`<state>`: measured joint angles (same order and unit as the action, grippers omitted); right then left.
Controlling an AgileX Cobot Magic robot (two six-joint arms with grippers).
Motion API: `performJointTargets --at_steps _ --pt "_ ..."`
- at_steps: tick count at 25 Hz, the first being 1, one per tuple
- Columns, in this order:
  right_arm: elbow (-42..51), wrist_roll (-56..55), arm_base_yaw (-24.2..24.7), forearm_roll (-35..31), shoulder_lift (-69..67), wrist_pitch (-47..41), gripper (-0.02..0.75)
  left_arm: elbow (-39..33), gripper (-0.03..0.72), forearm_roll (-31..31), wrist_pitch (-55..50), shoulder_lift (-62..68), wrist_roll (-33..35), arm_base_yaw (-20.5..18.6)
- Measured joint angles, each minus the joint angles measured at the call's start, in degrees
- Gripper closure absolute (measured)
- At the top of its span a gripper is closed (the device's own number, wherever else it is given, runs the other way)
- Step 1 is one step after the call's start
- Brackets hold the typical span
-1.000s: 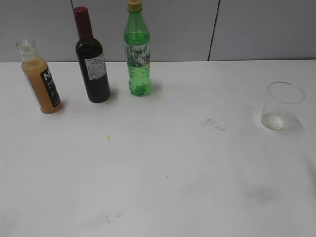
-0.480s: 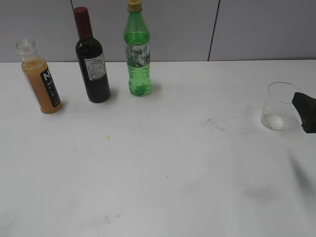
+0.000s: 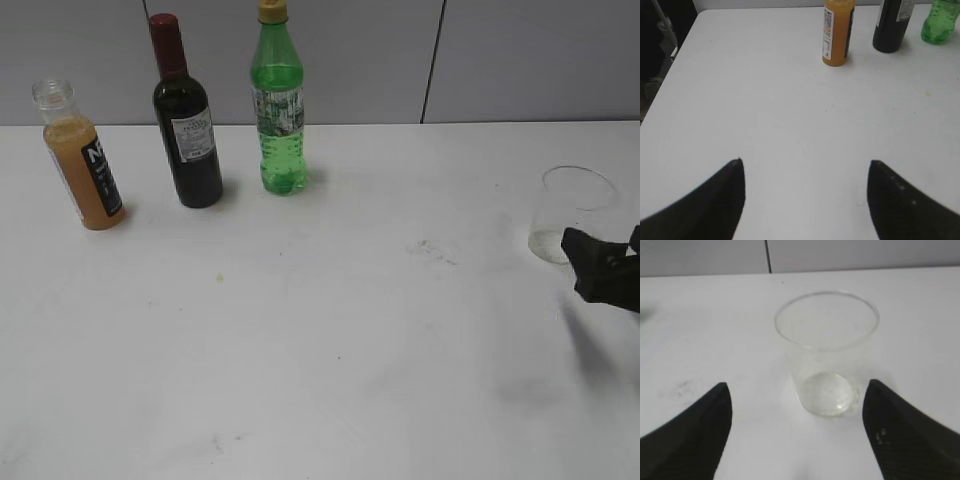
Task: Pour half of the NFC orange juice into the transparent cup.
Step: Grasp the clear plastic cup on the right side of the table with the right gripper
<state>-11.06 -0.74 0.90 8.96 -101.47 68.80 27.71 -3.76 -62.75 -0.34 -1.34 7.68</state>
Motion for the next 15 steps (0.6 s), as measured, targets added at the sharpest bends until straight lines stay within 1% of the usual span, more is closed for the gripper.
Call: performJointTargets --at_steps 4,15 --pt "-1.0 0.1 0.0 -2.7 -6.1 0.1 0.112 0.0 0.104 0.0 0.0 0.0 0.0 0.0" --pt "-9.5 0.2 0.0 -2.8 -15.1 0.3 0.112 0.0 0.104 0.0 0.0 0.0 0.0 0.0"
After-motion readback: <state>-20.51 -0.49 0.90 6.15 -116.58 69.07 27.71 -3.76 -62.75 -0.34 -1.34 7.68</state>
